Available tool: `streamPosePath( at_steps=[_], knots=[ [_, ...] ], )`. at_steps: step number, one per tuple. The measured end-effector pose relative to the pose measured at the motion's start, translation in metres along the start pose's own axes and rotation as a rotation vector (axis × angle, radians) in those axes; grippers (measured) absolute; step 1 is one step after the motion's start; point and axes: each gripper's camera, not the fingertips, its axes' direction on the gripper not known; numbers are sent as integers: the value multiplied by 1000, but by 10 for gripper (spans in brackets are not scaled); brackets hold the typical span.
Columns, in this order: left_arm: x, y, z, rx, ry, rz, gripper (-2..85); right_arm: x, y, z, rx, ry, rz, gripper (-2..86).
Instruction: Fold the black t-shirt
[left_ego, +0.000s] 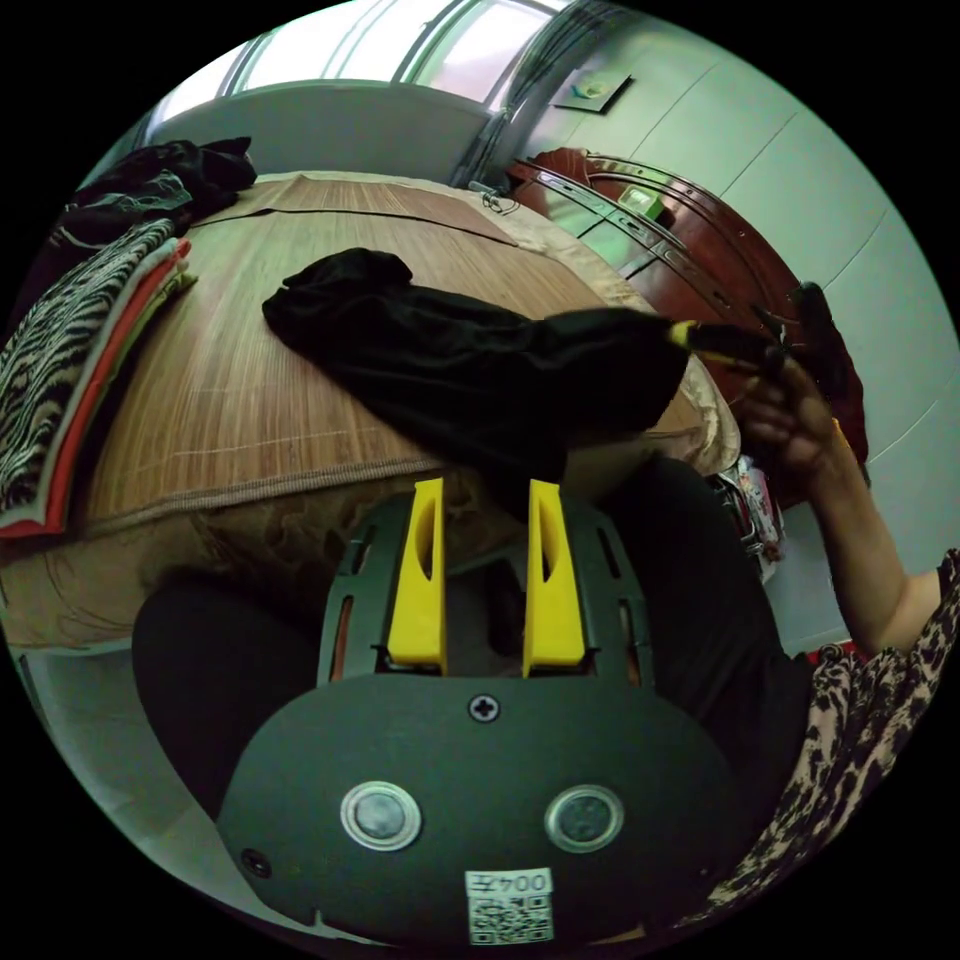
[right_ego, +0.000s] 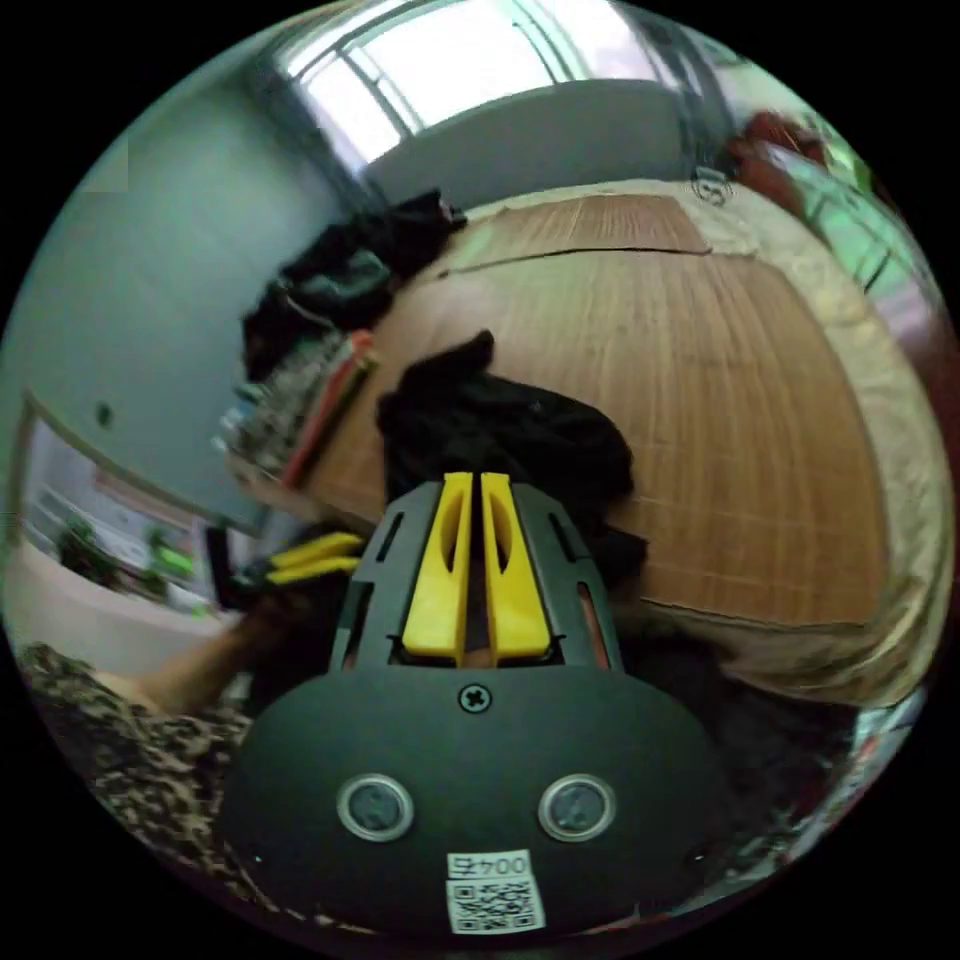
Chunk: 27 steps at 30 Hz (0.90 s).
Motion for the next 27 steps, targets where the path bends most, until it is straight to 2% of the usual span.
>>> streamPosePath(
  at_steps=[2,5,8,10,13,15,17,18,20,23,25,27],
  knots=[
    [-3,10,6,-2,18,-10,121,35,-4,-25,106,-295,182,8],
    [-7,23,13,8,45,-19,122,70,4,-37,243,-579,364,9],
    [-10,34,19,10,72,-18,121,95,12,-30,316,-720,498,11],
    [-14,42,22,2,98,-25,119,110,10,-22,315,-712,565,14],
    [-18,52,23,-4,110,-22,116,142,-6,-3,273,-656,668,21],
    [-20,58,26,-15,102,-17,114,158,-20,5,240,-550,695,27],
    [-22,63,33,-35,90,-10,113,164,-45,12,119,-283,632,40],
    [-22,65,38,-54,77,-3,113,162,-52,14,76,-215,597,45],
    [-24,66,49,-80,69,-5,115,142,-76,27,-105,112,394,55],
    [-26,66,73,-157,91,-20,120,120,-89,55,-329,446,183,62],
    [-24,66,86,-197,90,-8,124,119,-91,66,-390,480,158,74],
    [-22,64,99,-234,98,-6,128,123,-93,74,-420,429,180,93]
  ],
)
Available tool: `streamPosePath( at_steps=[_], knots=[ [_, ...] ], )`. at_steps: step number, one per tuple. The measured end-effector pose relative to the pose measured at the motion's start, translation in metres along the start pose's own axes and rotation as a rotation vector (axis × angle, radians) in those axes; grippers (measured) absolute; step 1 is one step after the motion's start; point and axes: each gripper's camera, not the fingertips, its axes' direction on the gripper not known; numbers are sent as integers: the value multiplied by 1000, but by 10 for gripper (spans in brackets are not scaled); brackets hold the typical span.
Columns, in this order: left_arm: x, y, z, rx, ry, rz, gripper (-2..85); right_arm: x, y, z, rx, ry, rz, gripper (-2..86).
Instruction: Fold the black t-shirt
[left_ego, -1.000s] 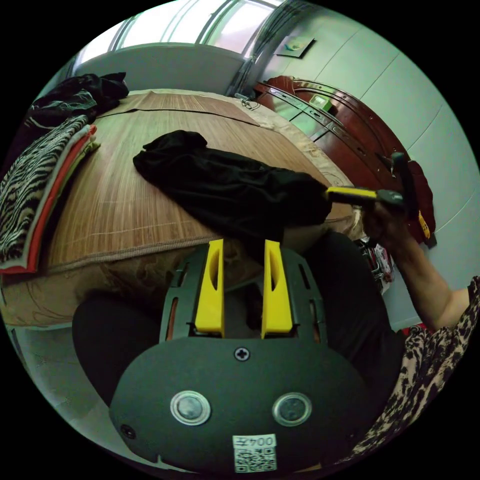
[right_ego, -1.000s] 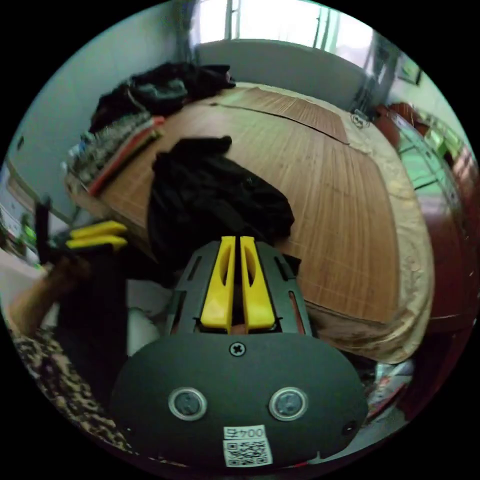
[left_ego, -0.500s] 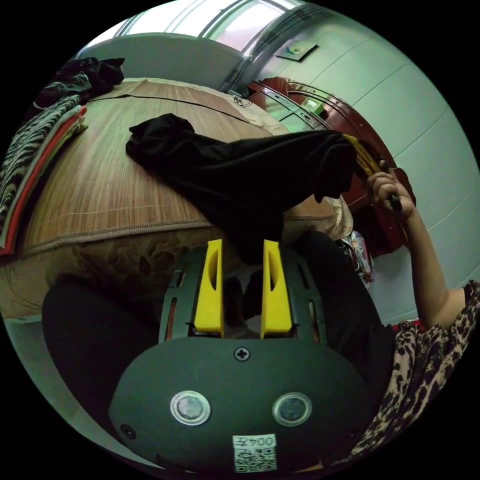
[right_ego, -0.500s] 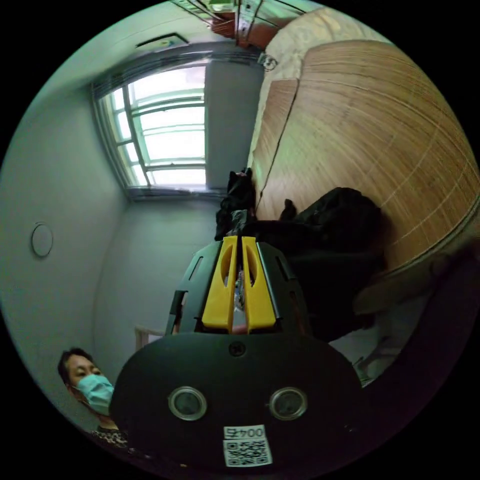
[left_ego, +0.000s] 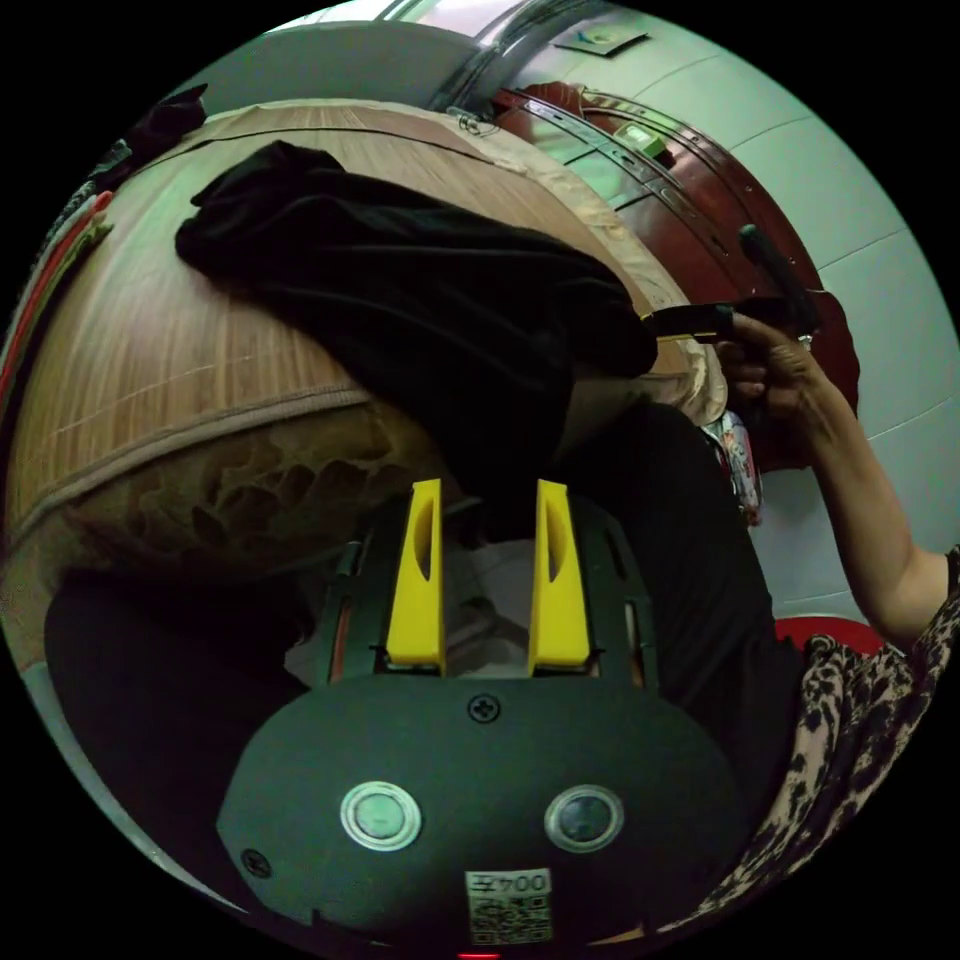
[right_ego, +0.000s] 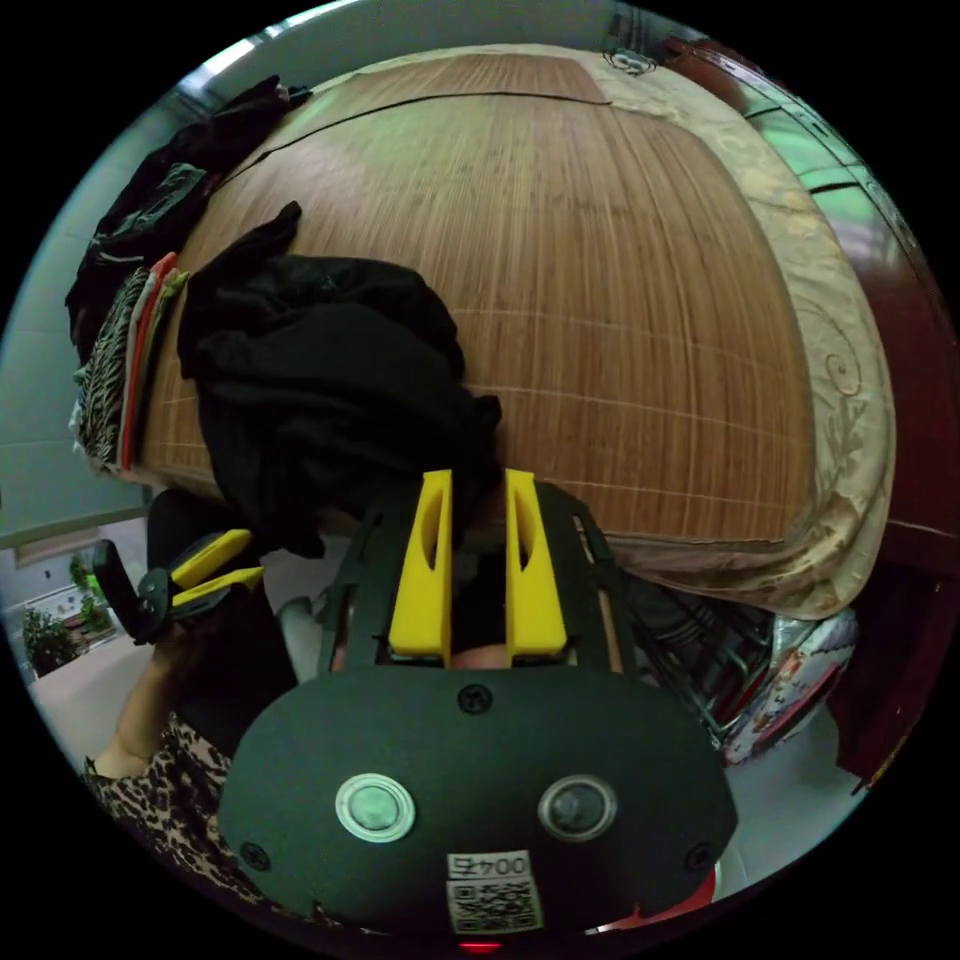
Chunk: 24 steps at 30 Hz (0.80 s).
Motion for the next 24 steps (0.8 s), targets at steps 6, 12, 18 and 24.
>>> streamPosePath(
  at_steps=[6,12,18,24],
  knots=[
    [-8,-8,19,-50,54,-45,143,-5,-16,12,-13,-50,38,134],
    [-26,-13,30,-62,160,-194,122,-17,-17,5,55,-22,31,128],
    [-42,-11,21,-44,228,-284,38,-29,-8,-5,150,10,33,123],
    [-27,1,-46,101,233,-234,27,-21,-3,-19,195,-45,94,99]
  ],
)
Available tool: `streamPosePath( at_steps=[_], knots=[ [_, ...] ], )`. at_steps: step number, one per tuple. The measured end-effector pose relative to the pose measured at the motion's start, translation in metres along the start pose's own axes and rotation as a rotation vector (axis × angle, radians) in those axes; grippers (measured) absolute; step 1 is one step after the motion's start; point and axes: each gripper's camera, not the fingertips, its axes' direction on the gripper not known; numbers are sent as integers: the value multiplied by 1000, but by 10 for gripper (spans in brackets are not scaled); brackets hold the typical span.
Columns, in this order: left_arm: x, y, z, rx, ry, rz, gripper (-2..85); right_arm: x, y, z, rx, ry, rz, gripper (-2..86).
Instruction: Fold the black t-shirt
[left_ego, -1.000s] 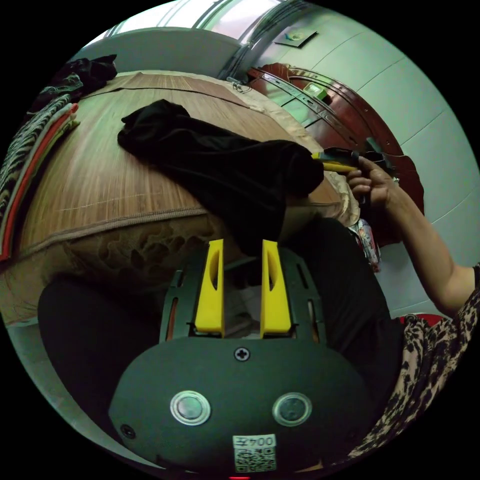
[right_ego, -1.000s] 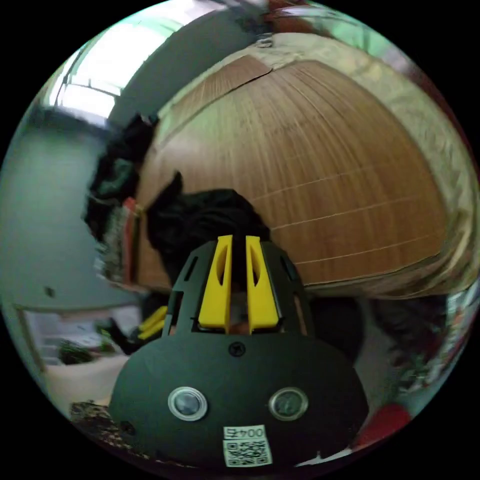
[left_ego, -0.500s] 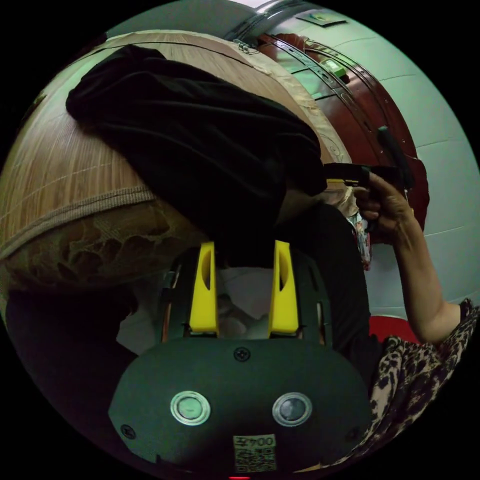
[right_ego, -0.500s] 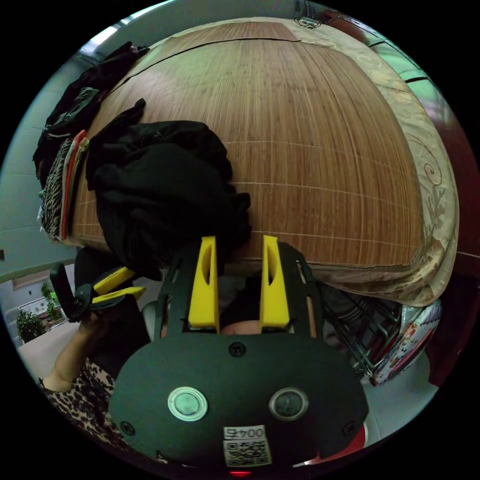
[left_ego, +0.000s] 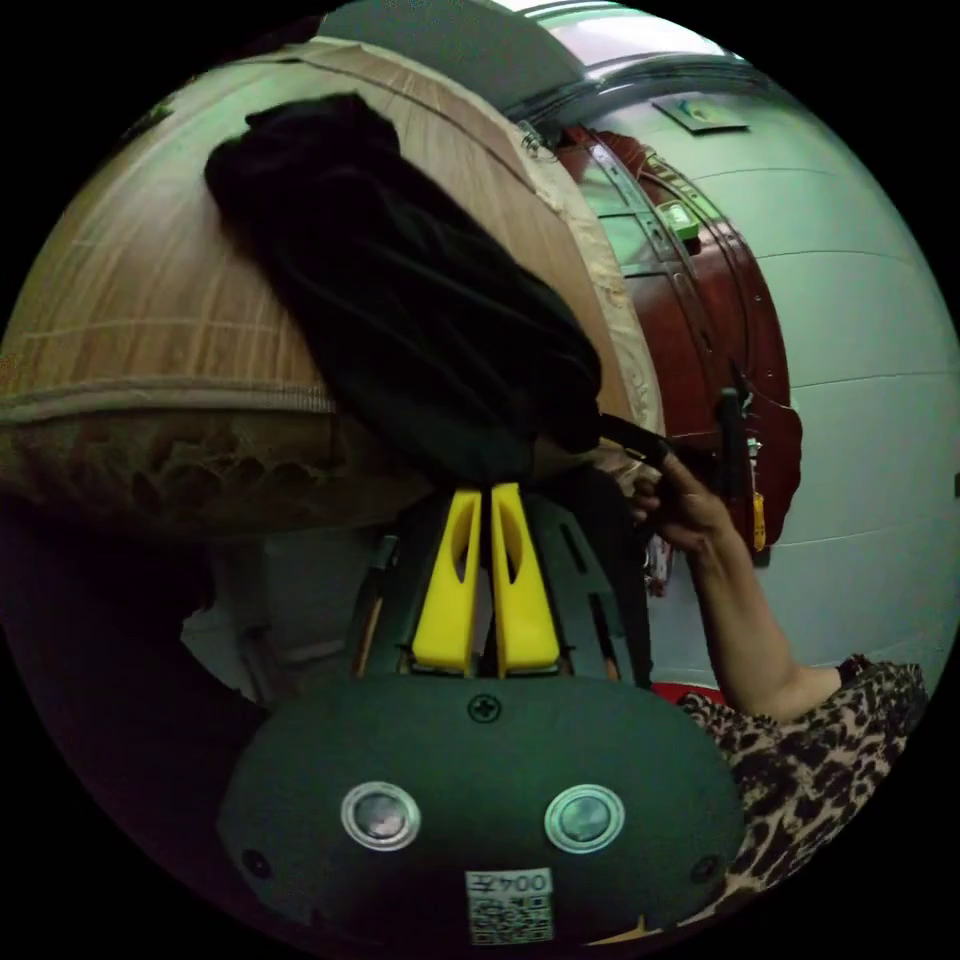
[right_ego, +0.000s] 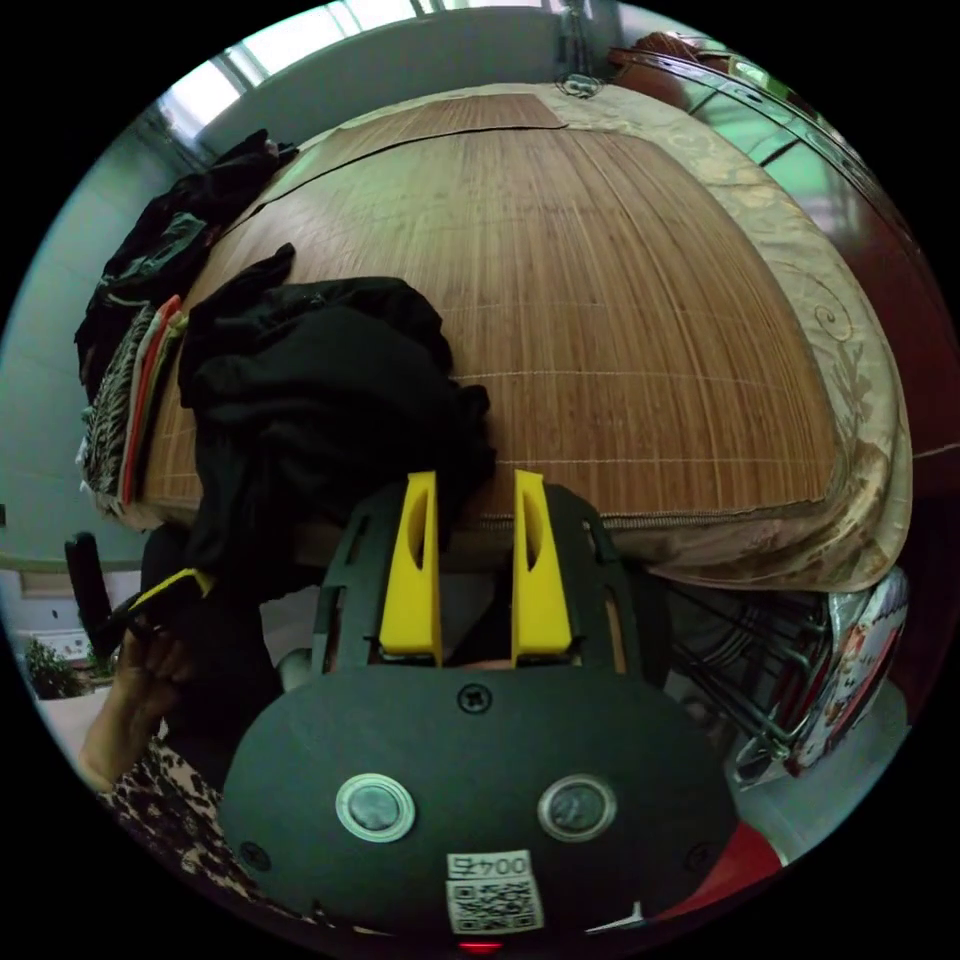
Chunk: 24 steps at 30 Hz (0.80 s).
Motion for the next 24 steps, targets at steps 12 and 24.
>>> streamPosePath(
  at_steps=[12,24],
  knots=[
    [112,21,-136,285,-91,322,21,-53,25,-110,-71,-337,-247,125],
    [234,-10,-101,208,2,561,23,-191,119,-238,320,26,-889,142]
  ],
)
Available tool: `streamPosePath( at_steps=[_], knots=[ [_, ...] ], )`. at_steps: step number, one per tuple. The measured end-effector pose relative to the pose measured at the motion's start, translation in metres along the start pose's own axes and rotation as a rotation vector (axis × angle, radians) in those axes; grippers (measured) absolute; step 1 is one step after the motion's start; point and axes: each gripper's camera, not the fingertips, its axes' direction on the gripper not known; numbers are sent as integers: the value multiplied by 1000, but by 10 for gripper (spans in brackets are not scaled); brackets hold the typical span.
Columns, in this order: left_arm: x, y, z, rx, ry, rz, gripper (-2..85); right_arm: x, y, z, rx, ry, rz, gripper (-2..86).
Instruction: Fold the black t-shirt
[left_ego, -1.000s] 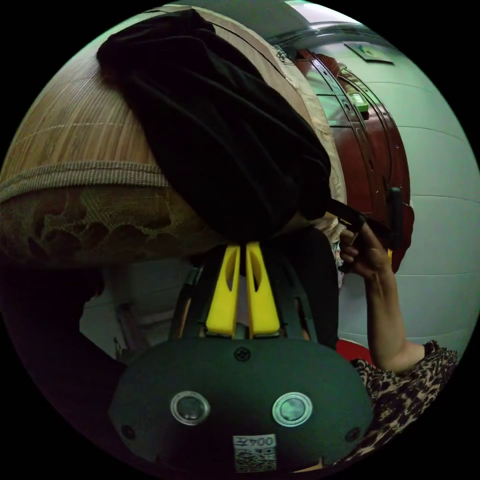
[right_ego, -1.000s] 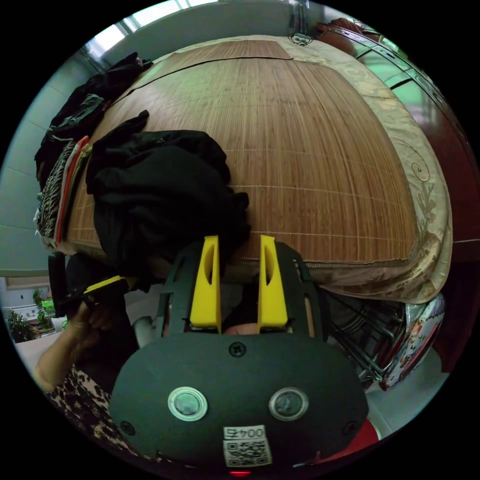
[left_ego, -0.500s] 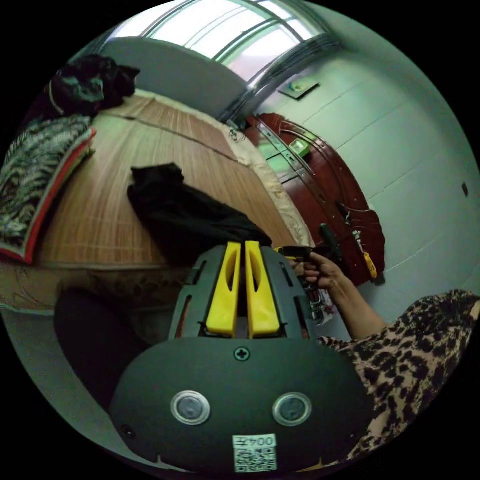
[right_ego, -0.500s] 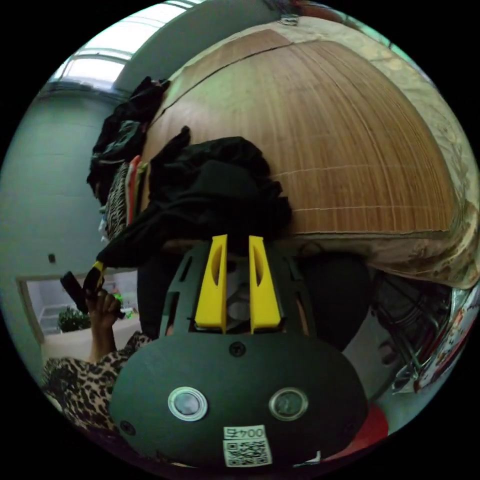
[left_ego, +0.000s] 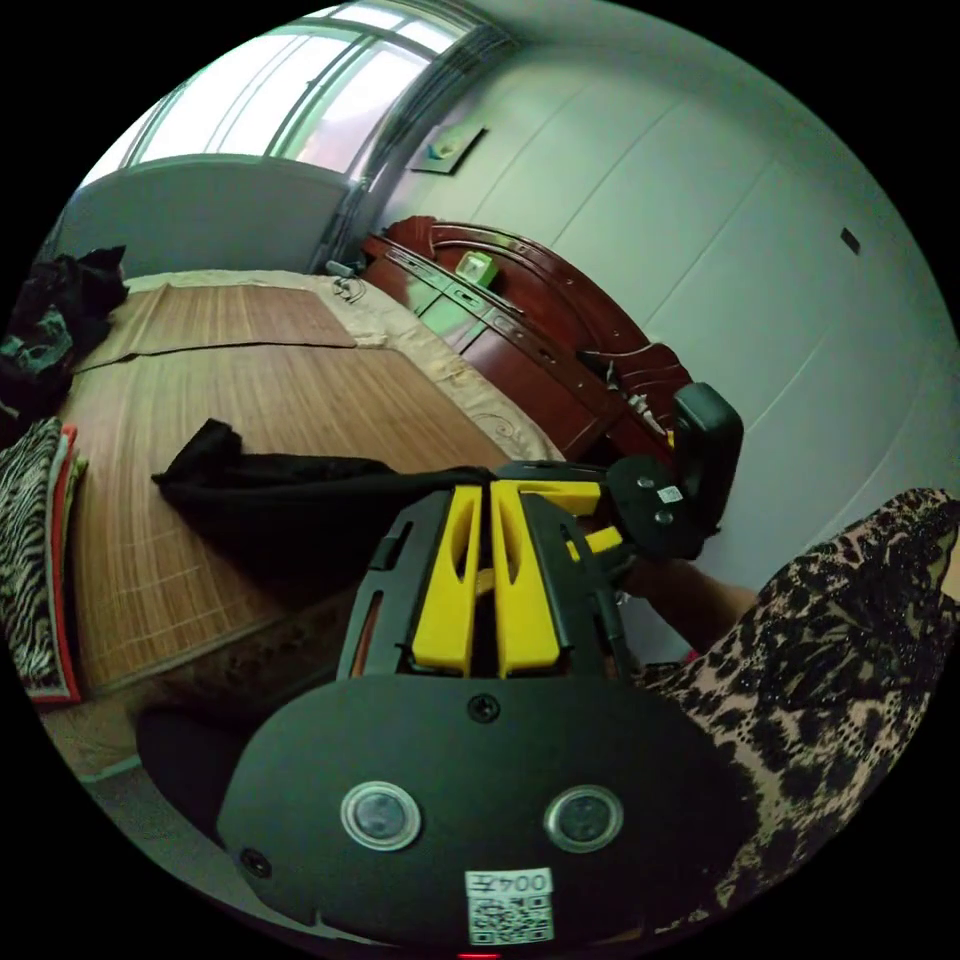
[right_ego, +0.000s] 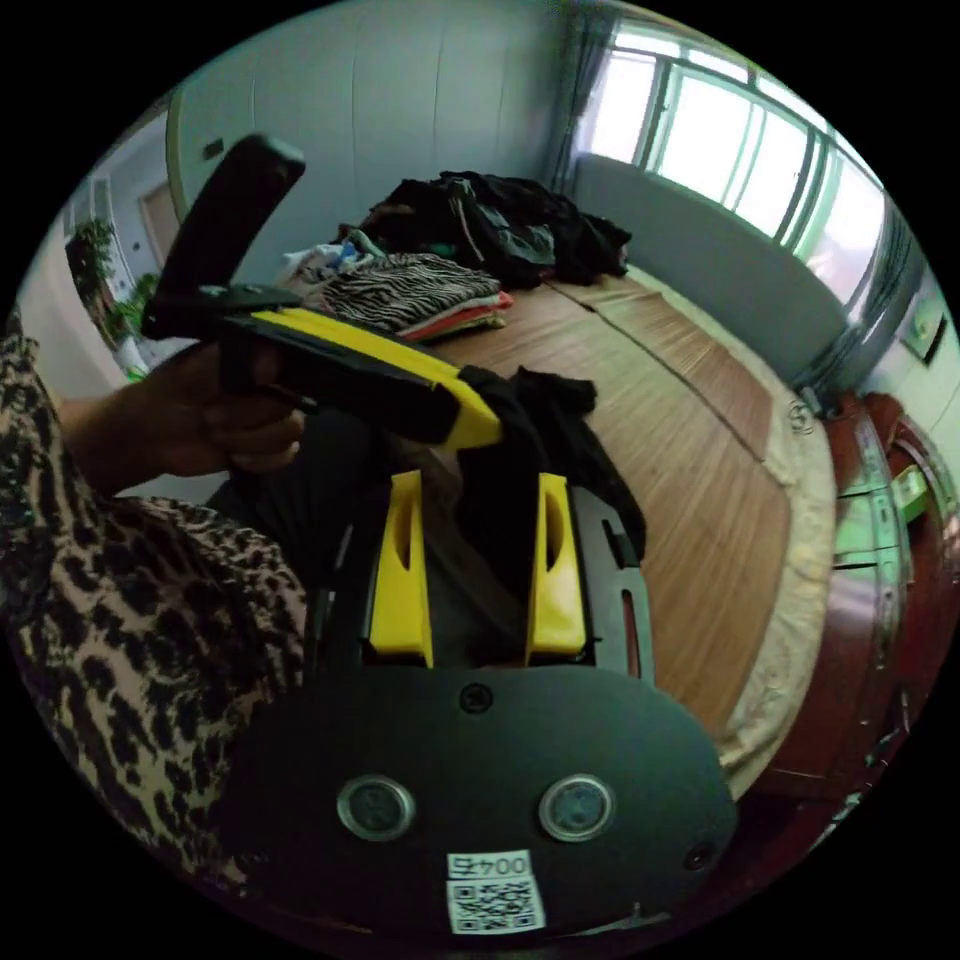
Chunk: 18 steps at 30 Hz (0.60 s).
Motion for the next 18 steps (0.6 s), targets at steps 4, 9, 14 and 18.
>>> streamPosePath(
  at_steps=[4,9,14,18],
  knots=[
    [19,-17,11,16,7,77,29,4,3,-24,43,198,-8,30],
    [4,-26,33,18,14,62,47,66,24,-58,27,236,147,24],
    [-41,-20,72,-73,-83,-56,104,189,97,-106,140,28,601,22],
    [-74,-23,108,-170,-180,-123,135,248,159,-117,208,-127,849,25]
  ],
)
